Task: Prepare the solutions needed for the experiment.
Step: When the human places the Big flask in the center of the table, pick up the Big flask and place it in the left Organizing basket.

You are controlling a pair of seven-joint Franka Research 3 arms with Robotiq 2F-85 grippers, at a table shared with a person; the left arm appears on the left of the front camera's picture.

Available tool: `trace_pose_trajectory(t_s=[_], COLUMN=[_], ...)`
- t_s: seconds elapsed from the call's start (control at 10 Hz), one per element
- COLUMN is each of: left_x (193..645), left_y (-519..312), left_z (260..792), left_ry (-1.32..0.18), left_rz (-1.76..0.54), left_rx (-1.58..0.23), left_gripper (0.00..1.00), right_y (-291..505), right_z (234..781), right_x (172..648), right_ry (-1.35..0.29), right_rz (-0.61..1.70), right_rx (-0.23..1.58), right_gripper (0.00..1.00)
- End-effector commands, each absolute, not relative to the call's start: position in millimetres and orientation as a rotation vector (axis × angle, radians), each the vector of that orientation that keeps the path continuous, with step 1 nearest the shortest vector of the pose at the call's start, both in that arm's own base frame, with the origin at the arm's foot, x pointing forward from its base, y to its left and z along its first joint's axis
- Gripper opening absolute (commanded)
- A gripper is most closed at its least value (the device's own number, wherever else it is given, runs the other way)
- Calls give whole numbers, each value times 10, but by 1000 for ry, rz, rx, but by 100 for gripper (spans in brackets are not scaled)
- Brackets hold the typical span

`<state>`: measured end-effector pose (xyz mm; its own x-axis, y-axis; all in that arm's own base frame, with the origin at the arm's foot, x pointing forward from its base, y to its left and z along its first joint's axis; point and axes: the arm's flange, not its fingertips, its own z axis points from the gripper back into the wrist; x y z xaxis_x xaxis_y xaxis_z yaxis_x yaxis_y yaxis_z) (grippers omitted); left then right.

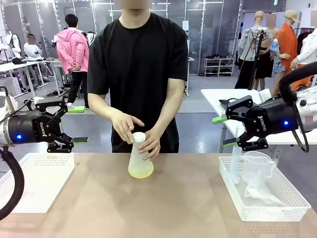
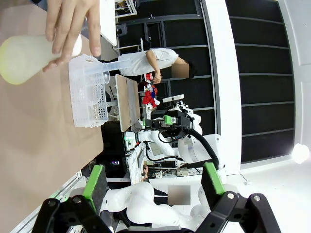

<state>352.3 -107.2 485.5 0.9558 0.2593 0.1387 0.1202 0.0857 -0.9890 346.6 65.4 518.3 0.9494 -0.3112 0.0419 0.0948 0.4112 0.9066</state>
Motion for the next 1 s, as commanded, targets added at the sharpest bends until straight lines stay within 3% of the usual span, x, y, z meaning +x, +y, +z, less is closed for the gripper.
trace_pose_trajectory(t_s=[0.0, 0.4, 0.5, 0.9], left_x=[3507, 3507, 3507, 3507], left_y=[-1100, -1100, -1100, -1100], left_z=[4875, 4875, 4875, 4875], left_ry=[-303, -303, -303, -303], left_rz=[125, 125, 125, 125], left_rx=[-1517, -1517, -1517, -1517], left_gripper=[100, 100, 100, 100], right_y=[677, 628, 664, 664], right_z=[5013, 5010, 4995, 4995], right_x=[3532, 3715, 3583, 3583], right_ry=[-230, -99, -175, -175], right_rz=[-190, -238, -243, -243], right_rx=[1188, 1250, 1190, 1190], right_gripper=[75, 75, 75, 75])
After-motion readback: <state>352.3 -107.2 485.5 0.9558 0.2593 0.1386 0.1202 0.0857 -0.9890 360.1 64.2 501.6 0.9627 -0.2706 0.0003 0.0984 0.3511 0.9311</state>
